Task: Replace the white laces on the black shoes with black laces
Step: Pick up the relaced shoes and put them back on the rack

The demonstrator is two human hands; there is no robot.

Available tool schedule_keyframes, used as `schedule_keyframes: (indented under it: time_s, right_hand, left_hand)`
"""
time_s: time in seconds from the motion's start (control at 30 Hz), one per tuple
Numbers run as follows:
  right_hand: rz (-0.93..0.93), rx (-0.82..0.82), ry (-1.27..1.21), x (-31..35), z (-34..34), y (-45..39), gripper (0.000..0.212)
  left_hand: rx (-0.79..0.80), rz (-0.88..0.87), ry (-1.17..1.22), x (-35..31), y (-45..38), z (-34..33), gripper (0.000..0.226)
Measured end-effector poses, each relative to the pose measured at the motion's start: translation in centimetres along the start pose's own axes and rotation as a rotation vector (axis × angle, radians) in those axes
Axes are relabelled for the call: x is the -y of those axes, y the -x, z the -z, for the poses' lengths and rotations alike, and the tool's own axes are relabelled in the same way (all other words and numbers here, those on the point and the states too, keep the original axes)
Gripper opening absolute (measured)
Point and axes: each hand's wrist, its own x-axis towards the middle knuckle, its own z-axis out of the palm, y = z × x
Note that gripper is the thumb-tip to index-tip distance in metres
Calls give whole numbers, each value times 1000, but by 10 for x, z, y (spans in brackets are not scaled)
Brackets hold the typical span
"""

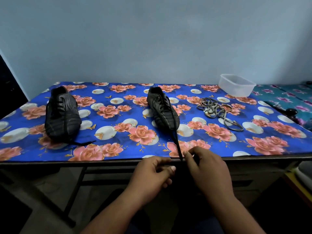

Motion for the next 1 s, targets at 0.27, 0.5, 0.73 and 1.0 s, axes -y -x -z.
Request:
schedule_keyframes:
  time_s: [0.27, 0.5, 0.73, 1.0]
  right_hand:
    - [215, 39, -187, 68, -25, -3, 25]
    - [298, 214, -239, 157, -74, -28, 19]
    - [322, 366, -338, 229, -120, -52, 29]
    - [218, 470, -313, 289, -167, -71, 65]
  left_hand:
    - [-154, -13, 21, -2, 21, 71, 10]
    - [-399, -70, -116, -9, 25, 159, 7]
    - [-787, -93, -357, -1, 12, 261, 21]
    - [-652, 282, -690, 27, -26, 313, 51]
